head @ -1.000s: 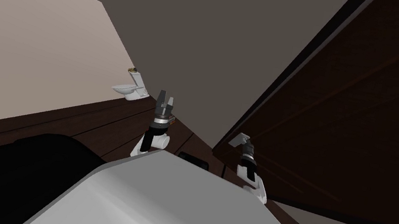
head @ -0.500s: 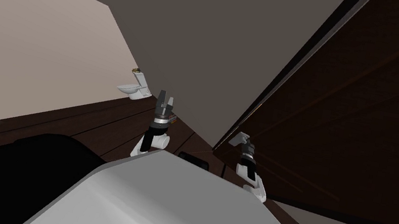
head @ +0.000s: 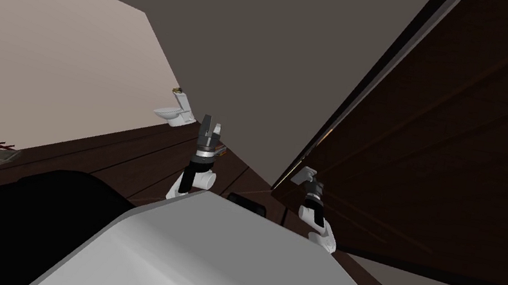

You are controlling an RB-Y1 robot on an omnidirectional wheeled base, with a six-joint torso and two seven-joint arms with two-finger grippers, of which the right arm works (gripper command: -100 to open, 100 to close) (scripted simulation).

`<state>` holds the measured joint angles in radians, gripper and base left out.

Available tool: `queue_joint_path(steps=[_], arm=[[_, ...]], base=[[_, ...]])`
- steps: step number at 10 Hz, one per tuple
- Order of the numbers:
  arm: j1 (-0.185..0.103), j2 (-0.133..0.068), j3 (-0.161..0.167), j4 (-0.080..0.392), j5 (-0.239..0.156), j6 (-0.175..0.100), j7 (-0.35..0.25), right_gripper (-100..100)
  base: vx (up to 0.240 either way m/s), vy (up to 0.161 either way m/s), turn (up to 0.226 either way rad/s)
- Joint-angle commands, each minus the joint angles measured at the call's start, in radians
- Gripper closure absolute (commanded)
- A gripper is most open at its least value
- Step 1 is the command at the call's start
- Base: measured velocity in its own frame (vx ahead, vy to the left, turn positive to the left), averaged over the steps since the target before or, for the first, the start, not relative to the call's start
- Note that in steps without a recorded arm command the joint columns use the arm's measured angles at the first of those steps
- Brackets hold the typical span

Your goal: Pull the door open

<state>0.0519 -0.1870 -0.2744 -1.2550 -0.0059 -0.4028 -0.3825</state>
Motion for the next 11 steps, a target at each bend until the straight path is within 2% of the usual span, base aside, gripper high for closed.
queue_joint_path(steps=[1,2,3,4,5,10,11], arm=[[-0.012,-0.001,0.019,-0.017,-0.027,-0.014,-0.035,100],[-0.016,-0.009,0.033,-0.01,-0.069,-0.011,-0.071,100],[-0.016,-0.009,0.033,-0.01,-0.069,-0.011,-0.076,100],[-0.021,-0.017,0.047,-0.004,-0.111,-0.009,-0.118,100],[0.005,-0.005,0.04,0.0,-0.127,0.01,-0.137,-100],[0.001,0.024,0.068,-0.016,-0.241,0.029,-0.272,-100],[0.001,0.024,0.068,-0.016,-0.241,0.029,-0.28,-100]], base=[[-0.046,-0.013,0.039],[-0.052,-0.01,0.036],[-0.044,-0.005,0.031],[-0.047,-0.007,0.031],[-0.063,-0.042,-0.025],[-0.093,0.004,0.022],[-0.06,-0.014,0.007]])
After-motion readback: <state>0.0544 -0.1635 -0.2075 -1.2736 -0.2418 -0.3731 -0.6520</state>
